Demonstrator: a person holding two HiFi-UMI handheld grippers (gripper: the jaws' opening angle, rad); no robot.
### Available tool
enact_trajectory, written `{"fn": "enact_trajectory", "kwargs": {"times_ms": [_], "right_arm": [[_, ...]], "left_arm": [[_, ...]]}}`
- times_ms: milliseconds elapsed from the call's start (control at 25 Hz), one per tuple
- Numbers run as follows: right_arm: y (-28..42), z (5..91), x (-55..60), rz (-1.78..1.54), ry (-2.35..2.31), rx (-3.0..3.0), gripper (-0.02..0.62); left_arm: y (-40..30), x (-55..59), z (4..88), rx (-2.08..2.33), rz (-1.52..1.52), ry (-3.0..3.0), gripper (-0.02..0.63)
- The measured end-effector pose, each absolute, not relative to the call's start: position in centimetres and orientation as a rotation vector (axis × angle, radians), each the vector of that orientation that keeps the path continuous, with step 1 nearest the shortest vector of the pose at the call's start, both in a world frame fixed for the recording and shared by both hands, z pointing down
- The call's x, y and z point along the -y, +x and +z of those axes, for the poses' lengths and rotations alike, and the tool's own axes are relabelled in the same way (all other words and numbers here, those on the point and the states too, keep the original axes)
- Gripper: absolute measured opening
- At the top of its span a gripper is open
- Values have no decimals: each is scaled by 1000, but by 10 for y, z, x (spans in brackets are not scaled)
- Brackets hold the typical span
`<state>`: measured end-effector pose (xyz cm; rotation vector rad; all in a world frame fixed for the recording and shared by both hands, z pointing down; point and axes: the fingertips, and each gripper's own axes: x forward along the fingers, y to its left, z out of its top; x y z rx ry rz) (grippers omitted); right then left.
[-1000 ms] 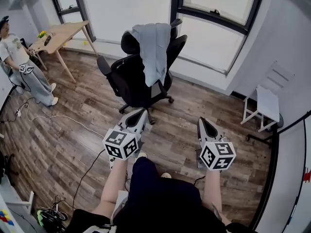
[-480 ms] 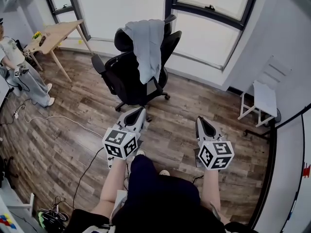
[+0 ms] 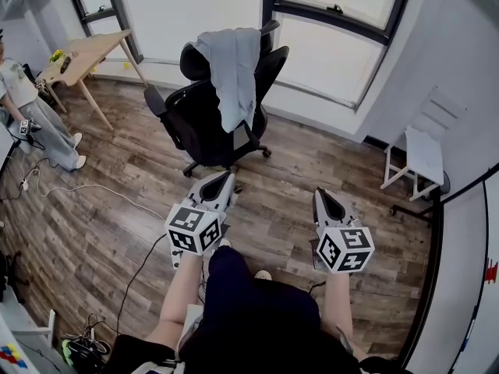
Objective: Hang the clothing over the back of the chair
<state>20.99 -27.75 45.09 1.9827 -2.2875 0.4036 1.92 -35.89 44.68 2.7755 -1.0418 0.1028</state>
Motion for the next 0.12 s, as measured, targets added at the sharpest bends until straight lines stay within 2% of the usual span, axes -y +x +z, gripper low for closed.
{"fn": "enact_trajectory", "kwargs": {"times_ms": [120], "right_arm": [[210,452,278,406,1981,2289,28]], "left_arm": [[20,359,447,1046,108,2775,9]]}}
